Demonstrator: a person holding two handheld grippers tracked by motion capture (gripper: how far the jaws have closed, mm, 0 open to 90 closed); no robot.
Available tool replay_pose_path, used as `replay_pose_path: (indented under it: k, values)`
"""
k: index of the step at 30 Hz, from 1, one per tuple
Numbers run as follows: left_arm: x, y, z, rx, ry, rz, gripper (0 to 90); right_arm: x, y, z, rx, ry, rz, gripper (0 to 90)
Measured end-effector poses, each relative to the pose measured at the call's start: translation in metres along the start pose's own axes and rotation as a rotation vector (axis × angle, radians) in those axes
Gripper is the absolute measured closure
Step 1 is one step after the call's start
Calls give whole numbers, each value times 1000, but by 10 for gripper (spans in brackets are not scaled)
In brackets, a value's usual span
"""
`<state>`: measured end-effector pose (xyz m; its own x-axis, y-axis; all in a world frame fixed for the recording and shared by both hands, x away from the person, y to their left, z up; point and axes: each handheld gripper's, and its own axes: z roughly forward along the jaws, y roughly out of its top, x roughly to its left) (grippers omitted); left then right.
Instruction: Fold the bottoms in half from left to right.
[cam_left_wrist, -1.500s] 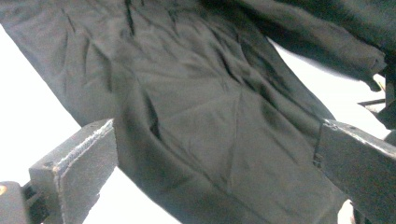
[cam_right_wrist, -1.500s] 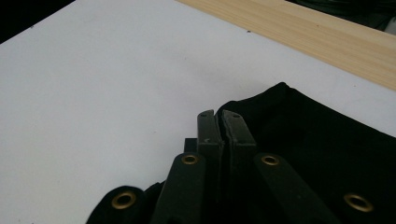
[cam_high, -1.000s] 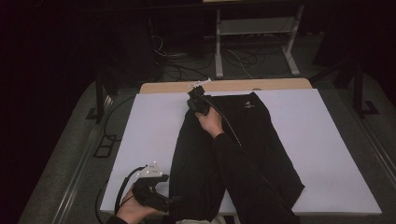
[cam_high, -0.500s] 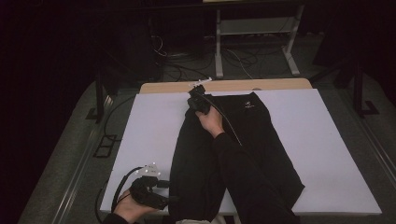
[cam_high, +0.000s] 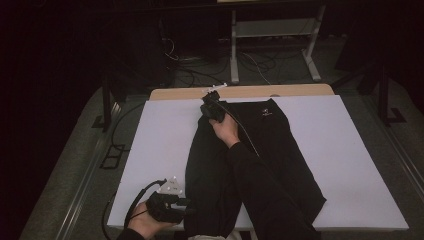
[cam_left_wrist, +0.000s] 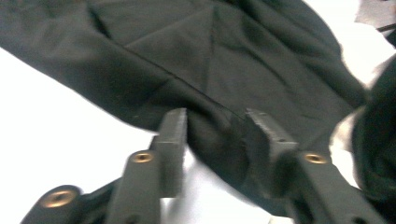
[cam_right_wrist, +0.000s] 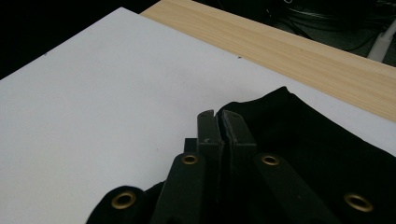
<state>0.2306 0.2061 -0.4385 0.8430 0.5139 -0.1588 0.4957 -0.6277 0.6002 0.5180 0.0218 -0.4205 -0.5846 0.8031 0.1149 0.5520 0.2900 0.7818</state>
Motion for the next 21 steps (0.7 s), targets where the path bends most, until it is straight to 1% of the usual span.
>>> replay_pose_path:
  k: [2, 3, 4, 5, 6, 7, 8, 9, 11, 13, 15, 17, 19, 21]
  values:
    - [0, -1, 0, -7, 24, 1, 663, 1, 0, 0, -1, 3, 0, 851]
    - [1, -2, 0, -13, 27, -1, 701, 1, 0, 0, -2, 2, -2, 851]
    - [2, -3, 0, -22, 22, -11, 734, 1, 0, 1, -4, 1, -2, 852]
    - [3, -3, 0, -24, 27, -21, 734, 1, 0, 1, -4, 1, -2, 852]
    - [3, -2, 0, -20, 35, -34, 764, 1, -1, 1, -4, 3, 0, 851]
    - [3, -1, 0, -12, 32, -43, 791, 2, -1, 1, -4, 3, 2, 851]
    - [3, -1, 1, -8, 13, -39, 828, 2, -1, 1, -3, 3, 1, 851]
    - [3, 0, 2, -6, 11, -40, 864, 2, -1, 2, -1, 5, 3, 851]
    - [4, 1, 2, -4, 0, -58, 879, 3, -1, 1, 0, 4, -4, 851]
    - [6, 0, 1, -2, -11, -92, 882, 3, -1, 1, 1, 4, -5, 851]
    - [7, 0, -1, 0, -27, -112, 885, 3, 0, 0, -3, 6, -10, 851]
    - [8, -1, -3, -8, -38, -112, 886, 3, 1, -2, -4, 6, -14, 851]
    - [11, -2, -6, -46, -63, -133, 887, 2, 3, -5, -7, 7, -19, 851]
    - [13, -2, -10, -74, -75, -155, 887, 0, 4, -7, -12, 5, -22, 851]
